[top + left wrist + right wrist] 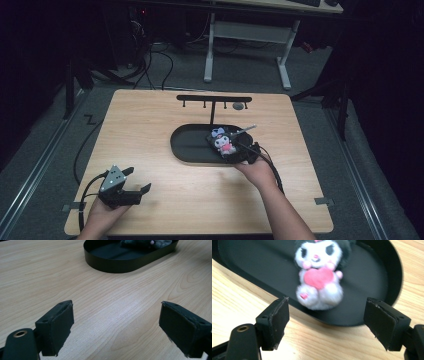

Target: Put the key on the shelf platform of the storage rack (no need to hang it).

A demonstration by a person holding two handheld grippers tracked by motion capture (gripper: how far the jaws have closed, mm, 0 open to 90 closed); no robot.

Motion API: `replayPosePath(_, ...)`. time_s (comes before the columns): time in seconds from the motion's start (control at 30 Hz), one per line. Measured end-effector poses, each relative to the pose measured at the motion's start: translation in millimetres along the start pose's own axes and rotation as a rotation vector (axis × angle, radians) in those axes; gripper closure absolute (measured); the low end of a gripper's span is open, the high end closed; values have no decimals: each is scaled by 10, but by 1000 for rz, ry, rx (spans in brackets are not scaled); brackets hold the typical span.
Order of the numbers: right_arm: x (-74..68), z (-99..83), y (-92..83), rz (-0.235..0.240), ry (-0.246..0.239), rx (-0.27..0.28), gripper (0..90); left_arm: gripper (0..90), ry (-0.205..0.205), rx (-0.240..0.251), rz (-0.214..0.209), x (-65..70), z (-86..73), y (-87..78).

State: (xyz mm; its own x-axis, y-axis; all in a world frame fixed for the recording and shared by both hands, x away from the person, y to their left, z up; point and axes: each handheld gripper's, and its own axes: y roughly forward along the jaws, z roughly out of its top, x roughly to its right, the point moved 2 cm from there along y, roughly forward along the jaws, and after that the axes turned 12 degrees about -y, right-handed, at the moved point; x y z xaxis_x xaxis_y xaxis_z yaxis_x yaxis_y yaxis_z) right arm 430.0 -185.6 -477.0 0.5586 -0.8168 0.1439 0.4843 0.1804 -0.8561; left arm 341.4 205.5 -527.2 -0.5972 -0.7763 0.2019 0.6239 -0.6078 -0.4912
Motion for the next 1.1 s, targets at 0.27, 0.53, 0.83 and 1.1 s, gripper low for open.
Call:
replayPosePath(0.27,10,-309,-117,-78,9,99,199,133,2,-5,0,6,-2,4)
replayPosePath(0.53,-129,-637,-215,-61,36,201,203,133,3,-9,-4,14,-5,15)
replayPosePath(0.83,-373,-1011,-299,-23,48,342,161,133,9,-10,-13,32,-3,32)
replayPosePath(1.1,-555,-1248,-320,-9,34,391,162,133,17,-15,-24,60,3,44)
